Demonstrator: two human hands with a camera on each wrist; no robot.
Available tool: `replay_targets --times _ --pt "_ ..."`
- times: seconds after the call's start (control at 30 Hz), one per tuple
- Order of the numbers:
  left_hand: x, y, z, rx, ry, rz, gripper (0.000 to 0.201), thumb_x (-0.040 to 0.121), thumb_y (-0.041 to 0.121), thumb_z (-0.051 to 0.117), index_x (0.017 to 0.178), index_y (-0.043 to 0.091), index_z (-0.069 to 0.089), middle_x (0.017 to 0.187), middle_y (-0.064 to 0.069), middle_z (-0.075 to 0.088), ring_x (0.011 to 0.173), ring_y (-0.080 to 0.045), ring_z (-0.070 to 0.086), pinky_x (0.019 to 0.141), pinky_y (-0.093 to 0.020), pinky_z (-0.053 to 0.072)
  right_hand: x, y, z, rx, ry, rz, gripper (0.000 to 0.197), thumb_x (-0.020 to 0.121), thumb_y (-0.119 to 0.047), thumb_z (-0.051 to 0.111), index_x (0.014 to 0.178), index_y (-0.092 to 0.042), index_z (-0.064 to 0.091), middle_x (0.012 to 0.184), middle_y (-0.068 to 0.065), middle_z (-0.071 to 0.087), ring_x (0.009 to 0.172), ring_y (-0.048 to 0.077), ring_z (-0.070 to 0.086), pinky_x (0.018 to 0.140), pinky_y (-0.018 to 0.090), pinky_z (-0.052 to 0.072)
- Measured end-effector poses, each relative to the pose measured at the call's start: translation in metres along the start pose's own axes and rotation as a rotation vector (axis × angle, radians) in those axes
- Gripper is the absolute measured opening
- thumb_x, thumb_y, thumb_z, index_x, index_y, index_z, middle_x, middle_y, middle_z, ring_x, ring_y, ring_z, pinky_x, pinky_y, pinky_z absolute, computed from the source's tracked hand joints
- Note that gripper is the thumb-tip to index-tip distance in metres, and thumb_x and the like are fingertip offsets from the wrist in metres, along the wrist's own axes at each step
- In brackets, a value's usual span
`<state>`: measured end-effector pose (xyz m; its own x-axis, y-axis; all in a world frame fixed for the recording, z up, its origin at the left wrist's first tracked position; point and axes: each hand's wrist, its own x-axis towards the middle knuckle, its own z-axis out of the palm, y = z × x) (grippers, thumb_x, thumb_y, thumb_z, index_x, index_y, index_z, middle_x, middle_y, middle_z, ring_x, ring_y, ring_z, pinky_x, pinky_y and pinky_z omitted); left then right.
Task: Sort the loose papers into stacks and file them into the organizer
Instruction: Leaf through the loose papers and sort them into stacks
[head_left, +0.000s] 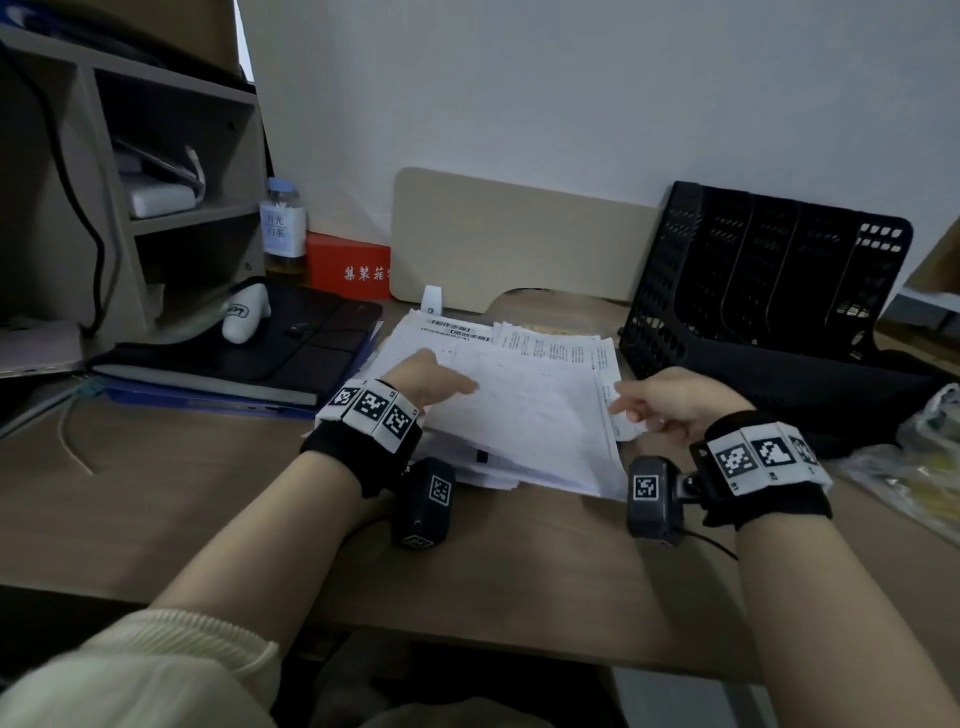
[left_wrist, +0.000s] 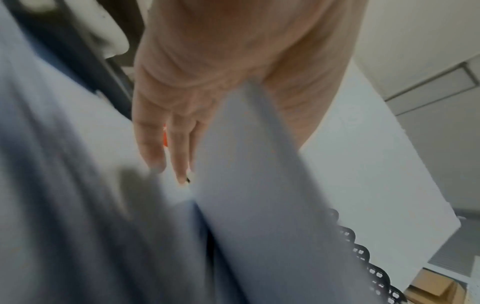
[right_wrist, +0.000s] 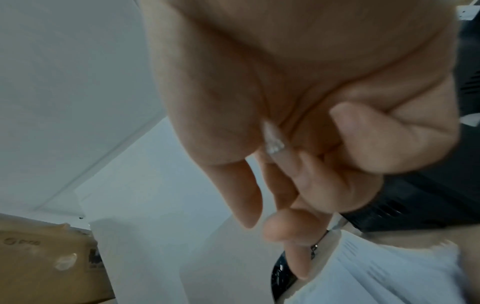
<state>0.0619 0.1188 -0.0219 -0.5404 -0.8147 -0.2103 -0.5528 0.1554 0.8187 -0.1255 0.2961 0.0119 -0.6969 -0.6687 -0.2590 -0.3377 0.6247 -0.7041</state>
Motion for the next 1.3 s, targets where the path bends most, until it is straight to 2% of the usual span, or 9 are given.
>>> replay_targets --times 0.07,0.23,0.43,0.5,0.73,0.97,1.07,1.17,1.3 --pt "-0.003 0.005 -0.007 0.003 0.039 0.054 0.074 0.09 0.031 0.066 0.148 0.006 0.028 0.148 -0.013 0.04 0.132 -0.031 0.043 0.104 -0.039 0.041 -0.002 -0.008 -0.006 0.012 0.007 -0.017 0.032 0.099 -0.031 0.048 0.091 -0.007 0.068 0.06 -0.004 0.049 0.044 0.007 0.031 0.029 0.013 0.022" --pt "-0.015 0.021 -0.006 -0.042 -0.166 0.122 0.031 0.097 0.027 0.055 0.124 0.011 0.059 0.123 -0.002 0.066 0.113 -0.015 0.063 0.095 -0.036 0.048 -0.006 -0.026 -0.013 0.065 0.029 -0.051 0.032 0.099 -0.03 0.049 0.085 -0.006 0.065 0.056 -0.003 0.05 0.031 0.003 0.032 0.029 0.011 0.019" --pt "-0.017 0.019 0.021 0.122 -0.478 -0.038 0.034 0.096 0.03 0.058 0.128 0.021 0.058 0.111 0.0 0.071 0.098 -0.005 0.061 0.065 -0.033 0.059 -0.001 -0.037 -0.001 0.001 0.011 -0.034 0.028 0.098 -0.03 0.052 0.087 -0.009 0.066 0.061 -0.003 0.056 0.033 0.004 0.04 0.031 0.011 0.019" --pt "-0.017 0.015 0.025 0.106 -0.538 -0.078 0.036 0.097 0.028 0.056 0.132 0.022 0.055 0.116 -0.001 0.071 0.1 -0.004 0.058 0.066 -0.033 0.057 0.001 -0.039 0.006 -0.039 -0.028 -0.021 0.025 0.097 -0.029 0.053 0.089 -0.01 0.066 0.062 -0.003 0.057 0.041 0.006 0.043 0.032 0.013 0.021" --pt "-0.012 0.019 0.024 0.049 -0.545 -0.105 0.039 0.095 0.033 0.059 0.13 0.019 0.055 0.112 -0.005 0.072 0.105 -0.011 0.064 0.066 -0.036 0.059 0.0 -0.062 0.026 -0.142 -0.114 -0.005 0.019 0.099 -0.024 0.05 0.1 -0.007 0.059 0.073 0.003 0.058 0.056 0.011 0.047 0.03 0.008 0.031" --pt "0.005 0.02 0.019 0.111 -0.405 -0.058 0.028 0.094 0.037 0.057 0.114 0.018 0.062 0.095 0.003 0.073 0.083 -0.011 0.069 0.068 -0.028 0.048 0.026 -0.068 0.051 -0.165 -0.147 0.03 0.021 0.098 -0.025 0.052 0.084 -0.011 0.06 0.075 0.003 0.063 0.062 0.012 0.057 0.036 0.011 0.036" --pt "0.008 0.012 0.02 0.131 -0.411 -0.097 0.034 0.094 0.037 0.057 0.121 0.017 0.061 0.093 0.002 0.073 0.084 -0.012 0.062 0.066 -0.026 0.043 0.037 -0.056 0.064 -0.145 -0.189 0.1 0.024 0.097 -0.019 0.054 0.079 -0.003 0.057 0.075 0.011 0.062 0.062 0.018 0.059 0.034 0.013 0.041" --pt "0.007 0.012 0.023 0.167 -0.431 -0.1 0.034 0.096 0.038 0.053 0.125 0.02 0.058 0.091 0.004 0.071 0.082 -0.01 0.06 0.066 -0.026 0.04 0.043 -0.042 0.072 -0.146 -0.219 0.169 0.023 0.096 -0.019 0.056 0.079 -0.003 0.056 0.076 0.011 0.061 0.066 0.019 0.06 0.048 0.02 0.05" --pt "0.004 0.017 0.023 0.17 -0.462 -0.094 0.033 0.096 0.037 0.053 0.125 0.023 0.058 0.091 0.005 0.072 0.08 -0.008 0.065 0.069 -0.028 0.042 0.041 -0.039 0.072 -0.139 -0.243 0.19 0.019 0.097 -0.021 0.055 0.088 -0.005 0.056 0.08 0.009 0.061 0.07 0.018 0.061 0.042 0.016 0.049"
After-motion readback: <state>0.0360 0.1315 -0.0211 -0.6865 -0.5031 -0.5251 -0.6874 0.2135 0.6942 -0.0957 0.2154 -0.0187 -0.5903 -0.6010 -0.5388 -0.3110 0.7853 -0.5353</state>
